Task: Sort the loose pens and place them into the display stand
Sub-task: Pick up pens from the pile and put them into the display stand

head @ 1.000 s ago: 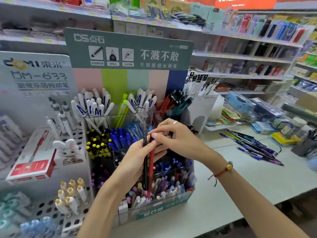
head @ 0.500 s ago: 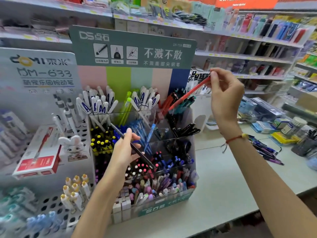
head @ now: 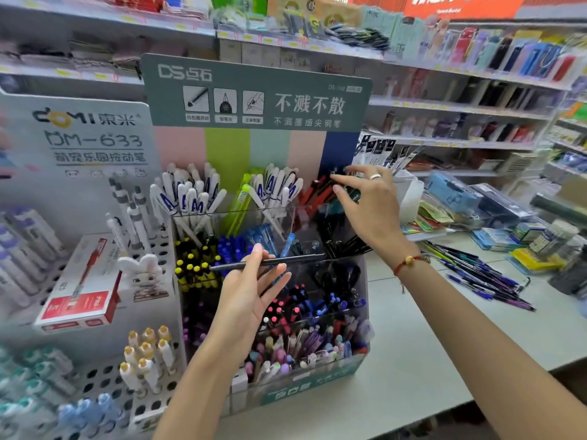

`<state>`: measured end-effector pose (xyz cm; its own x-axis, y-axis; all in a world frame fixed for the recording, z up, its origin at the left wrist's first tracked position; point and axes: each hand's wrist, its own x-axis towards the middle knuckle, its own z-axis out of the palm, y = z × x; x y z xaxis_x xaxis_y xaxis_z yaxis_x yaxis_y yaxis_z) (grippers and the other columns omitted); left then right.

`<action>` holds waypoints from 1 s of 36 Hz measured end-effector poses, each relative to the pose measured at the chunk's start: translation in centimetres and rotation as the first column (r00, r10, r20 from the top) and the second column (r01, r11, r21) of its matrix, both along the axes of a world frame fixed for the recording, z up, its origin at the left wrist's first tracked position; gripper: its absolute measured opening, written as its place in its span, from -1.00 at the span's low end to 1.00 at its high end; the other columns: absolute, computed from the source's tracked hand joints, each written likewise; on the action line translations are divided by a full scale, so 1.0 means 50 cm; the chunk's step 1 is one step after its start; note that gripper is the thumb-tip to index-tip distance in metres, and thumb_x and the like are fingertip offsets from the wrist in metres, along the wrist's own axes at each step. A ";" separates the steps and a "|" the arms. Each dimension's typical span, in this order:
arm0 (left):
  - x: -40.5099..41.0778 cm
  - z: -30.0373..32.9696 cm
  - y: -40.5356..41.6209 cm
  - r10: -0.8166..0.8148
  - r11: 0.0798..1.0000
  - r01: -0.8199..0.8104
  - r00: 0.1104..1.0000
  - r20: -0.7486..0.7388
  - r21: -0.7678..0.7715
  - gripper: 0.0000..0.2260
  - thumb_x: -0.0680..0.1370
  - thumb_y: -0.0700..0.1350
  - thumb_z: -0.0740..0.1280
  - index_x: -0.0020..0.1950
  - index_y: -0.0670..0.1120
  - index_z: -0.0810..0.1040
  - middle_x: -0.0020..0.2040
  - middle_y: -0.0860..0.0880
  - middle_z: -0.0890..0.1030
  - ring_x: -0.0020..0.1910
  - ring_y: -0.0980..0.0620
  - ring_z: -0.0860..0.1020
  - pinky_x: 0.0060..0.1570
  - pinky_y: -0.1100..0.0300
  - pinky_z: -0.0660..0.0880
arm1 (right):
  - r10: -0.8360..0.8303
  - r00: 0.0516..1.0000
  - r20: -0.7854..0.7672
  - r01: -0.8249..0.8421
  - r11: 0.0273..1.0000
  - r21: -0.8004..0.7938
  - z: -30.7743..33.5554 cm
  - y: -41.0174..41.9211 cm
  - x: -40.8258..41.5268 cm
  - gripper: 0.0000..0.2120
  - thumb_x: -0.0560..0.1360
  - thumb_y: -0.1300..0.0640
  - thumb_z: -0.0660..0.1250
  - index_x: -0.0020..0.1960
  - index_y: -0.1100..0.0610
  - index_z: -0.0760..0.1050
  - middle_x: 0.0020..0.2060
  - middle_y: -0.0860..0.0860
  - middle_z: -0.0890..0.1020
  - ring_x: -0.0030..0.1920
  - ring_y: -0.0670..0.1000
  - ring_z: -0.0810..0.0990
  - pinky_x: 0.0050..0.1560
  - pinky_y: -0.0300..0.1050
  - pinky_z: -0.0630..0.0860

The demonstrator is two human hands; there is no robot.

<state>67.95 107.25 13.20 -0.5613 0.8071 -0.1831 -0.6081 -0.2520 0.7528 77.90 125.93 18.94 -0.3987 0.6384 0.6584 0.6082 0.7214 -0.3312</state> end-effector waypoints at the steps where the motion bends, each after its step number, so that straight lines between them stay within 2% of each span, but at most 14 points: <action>1: 0.007 0.001 0.004 0.001 1.000 -0.002 1.000 0.016 0.013 -0.76 0.60 -0.05 0.25 -0.16 -0.18 0.53 -0.23 -0.06 0.58 -0.24 0.08 0.64 -0.12 0.17 0.63 | 0.016 0.999 0.045 -0.016 1.000 -0.011 0.003 0.000 0.005 -0.75 0.56 0.00 0.30 0.21 -0.04 0.59 0.20 -0.02 0.55 0.28 0.06 0.33 0.27 -0.06 0.33; 6: 0.047 0.007 0.029 0.014 0.998 -0.019 0.996 0.087 0.062 -0.77 0.62 -0.07 0.23 -0.13 -0.18 0.54 -0.20 -0.10 0.56 -0.26 0.08 0.64 -0.07 0.15 0.63 | 0.086 0.944 0.319 -0.081 0.996 -0.029 0.018 -0.010 -0.002 -0.63 0.60 0.03 0.23 0.40 -0.02 0.42 0.36 0.05 0.43 0.37 0.09 0.25 0.37 0.02 0.23; 10: 0.064 0.001 0.041 0.031 0.995 -0.043 0.990 0.136 0.086 -0.77 0.62 -0.07 0.23 -0.11 -0.19 0.54 -0.15 -0.10 0.57 -0.21 0.08 0.66 -0.12 0.19 0.62 | 0.114 0.925 0.363 -0.092 0.993 -0.077 0.032 -0.015 0.013 -0.60 0.60 0.06 0.20 0.44 -0.04 0.36 0.42 0.06 0.35 0.42 0.11 0.20 0.41 0.05 0.17; 13: 0.069 0.007 0.049 0.001 0.991 -0.026 0.982 0.189 0.133 -0.77 0.61 -0.06 0.23 -0.12 -0.18 0.54 -0.19 -0.08 0.61 -0.19 0.08 0.66 -0.12 0.22 0.62 | 0.122 0.991 0.057 -0.115 0.987 -0.114 0.023 -0.060 0.057 -0.66 0.61 0.08 0.22 0.37 -0.01 0.44 0.25 0.02 0.50 0.30 0.05 0.36 0.30 -0.07 0.32; 15: 0.076 0.018 0.061 -0.033 0.986 -0.003 0.976 0.213 0.166 -0.77 0.61 -0.07 0.23 -0.13 -0.17 0.55 -0.23 -0.07 0.63 -0.20 0.09 0.66 -0.12 0.23 0.61 | 0.142 0.974 -0.177 -0.191 0.933 -0.306 0.014 -0.108 0.086 -0.75 0.61 0.03 0.23 0.26 0.00 0.51 0.06 -0.04 0.58 0.10 -0.03 0.52 0.13 -0.13 0.46; 18: 0.091 0.034 0.083 -0.091 0.979 0.049 0.974 0.210 0.199 -0.77 0.61 -0.07 0.23 -0.15 -0.16 0.56 -0.28 -0.03 0.65 -0.22 0.12 0.65 -0.13 0.25 0.61 | 0.102 0.865 -0.490 -0.435 0.640 -0.634 -0.002 -0.161 0.114 -0.81 0.58 0.05 0.26 0.17 0.03 0.54 -0.05 -0.02 0.62 -0.18 -0.10 0.63 -0.16 -0.27 0.54; 20: 0.106 0.043 0.098 -0.169 0.968 0.128 0.968 0.183 0.216 -0.78 0.61 -0.07 0.23 -0.15 -0.13 0.57 -0.25 -0.03 0.65 -0.22 0.13 0.64 -0.12 0.25 0.61 | -0.005 0.740 -0.673 -0.573 0.521 -0.633 -0.013 -0.171 0.123 -0.83 0.57 0.12 0.27 0.14 0.09 0.55 -0.09 0.03 0.64 -0.22 -0.06 0.65 -0.20 -0.28 0.56; 23: 0.124 0.050 0.123 -0.244 0.963 0.239 0.969 0.026 0.124 -0.79 0.61 -0.02 0.24 -0.05 -0.13 0.58 -0.17 -0.03 0.66 -0.14 0.11 0.65 -0.03 0.22 0.60 | -0.109 0.558 -0.822 -0.643 0.570 -0.512 -0.015 -0.162 0.129 -0.87 0.57 0.21 0.26 0.06 0.13 0.56 -0.15 0.04 0.67 -0.24 -0.07 0.64 -0.14 -0.27 0.58; 25: 0.121 0.038 0.135 -0.197 0.980 0.199 0.930 -0.311 -0.026 -0.79 0.58 0.03 0.28 0.02 -0.09 0.59 -0.09 0.04 0.67 -0.07 0.12 0.64 -0.03 0.24 0.59 | -0.136 0.524 -0.841 -0.550 0.700 -0.456 -0.011 -0.144 0.138 -0.88 0.57 0.25 0.26 0.01 0.13 0.56 -0.19 0.03 0.67 -0.28 -0.09 0.64 -0.14 -0.27 0.58; 26: 0.113 0.023 0.138 -0.143 0.990 0.124 0.818 -0.557 -0.073 -0.79 0.56 0.06 0.30 0.04 -0.05 0.59 -0.07 0.10 0.66 -0.05 0.16 0.62 -0.03 0.27 0.57 | -0.146 0.520 -0.842 -0.479 0.766 -0.429 -0.008 -0.133 0.144 -0.89 0.58 0.26 0.26 0.01 0.13 0.56 -0.21 0.03 0.67 -0.29 -0.09 0.64 -0.16 -0.28 0.58; 28: 0.088 -0.006 0.132 -0.005 0.992 -0.111 0.397 -0.918 -0.054 -0.79 0.52 0.10 0.35 0.09 0.06 0.57 -0.01 0.22 0.60 0.00 0.27 0.54 -0.06 0.33 0.49 | -0.161 0.534 -0.830 -0.312 0.875 -0.370 -0.005 -0.107 0.157 -0.89 0.58 0.26 0.26 0.03 0.13 0.55 -0.21 0.02 0.65 -0.30 -0.11 0.64 -0.20 -0.30 0.56; 31: 0.045 -0.035 0.132 0.041 0.964 -0.255 -0.116 -0.992 0.070 -0.76 0.52 -0.06 0.40 0.18 0.04 0.56 0.14 0.15 0.56 0.15 0.15 0.46 -0.08 0.23 0.48 | -0.156 0.654 -0.740 -0.099 0.953 -0.288 -0.014 -0.070 0.155 -0.86 0.59 0.25 0.26 0.11 0.12 0.52 -0.18 0.01 0.65 -0.30 -0.14 0.65 -0.18 -0.26 0.59; 34: 0.018 -0.062 0.154 -0.058 0.974 -0.225 -0.374 -0.926 0.029 -0.65 0.47 -0.19 0.44 0.25 -0.03 0.57 0.18 0.02 0.60 0.16 -0.03 0.54 0.11 0.06 0.49 | -0.124 0.820 -0.559 -0.018 0.970 -0.241 -0.037 -0.054 0.123 -0.81 0.58 0.21 0.29 0.19 0.09 0.48 -0.18 0.03 0.66 -0.31 -0.15 0.64 -0.19 -0.19 0.60; 36: 0.010 -0.073 0.159 -0.079 0.975 -0.223 -0.429 -0.900 0.021 -0.60 0.44 -0.20 0.47 0.27 -0.05 0.56 0.13 0.00 0.63 0.08 -0.05 0.59 0.14 0.04 0.48 | -0.128 0.920 -0.369 0.068 0.983 -0.173 -0.061 -0.044 0.105 -0.80 0.58 0.15 0.30 0.20 0.12 0.46 -0.20 0.04 0.67 -0.23 -0.07 0.65 -0.19 -0.09 0.59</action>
<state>68.43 115.20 9.55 -0.0992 0.7927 0.6015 0.9761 -0.0398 0.2135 83.14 123.71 15.91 -0.0702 0.7667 0.6381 0.4810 0.5864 -0.6517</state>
